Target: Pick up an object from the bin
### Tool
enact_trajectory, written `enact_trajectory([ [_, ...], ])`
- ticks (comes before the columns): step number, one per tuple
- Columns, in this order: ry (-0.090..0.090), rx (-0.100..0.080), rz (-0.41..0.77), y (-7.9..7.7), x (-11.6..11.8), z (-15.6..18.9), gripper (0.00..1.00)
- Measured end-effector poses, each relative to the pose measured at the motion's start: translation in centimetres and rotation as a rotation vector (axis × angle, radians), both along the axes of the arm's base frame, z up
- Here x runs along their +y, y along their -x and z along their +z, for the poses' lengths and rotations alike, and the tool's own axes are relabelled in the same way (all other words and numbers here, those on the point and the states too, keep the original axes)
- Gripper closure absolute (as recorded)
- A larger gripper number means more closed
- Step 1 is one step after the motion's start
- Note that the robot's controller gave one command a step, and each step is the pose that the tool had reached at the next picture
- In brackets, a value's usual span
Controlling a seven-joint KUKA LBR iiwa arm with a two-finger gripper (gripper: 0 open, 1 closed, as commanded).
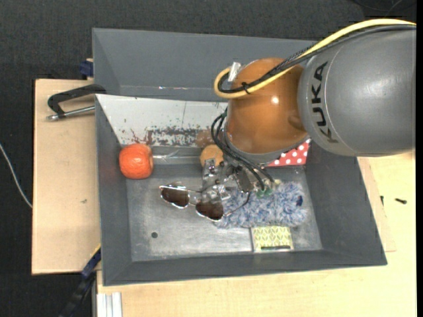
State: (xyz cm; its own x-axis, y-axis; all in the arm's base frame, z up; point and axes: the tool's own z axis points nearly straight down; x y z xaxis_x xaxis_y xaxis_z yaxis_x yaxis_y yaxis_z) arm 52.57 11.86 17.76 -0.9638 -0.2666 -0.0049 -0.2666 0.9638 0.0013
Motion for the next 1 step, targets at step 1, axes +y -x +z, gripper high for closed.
enact_trajectory([
  [1,-0.001,-0.006,0.103,-3.27,3.12,16.35,1.00],
])
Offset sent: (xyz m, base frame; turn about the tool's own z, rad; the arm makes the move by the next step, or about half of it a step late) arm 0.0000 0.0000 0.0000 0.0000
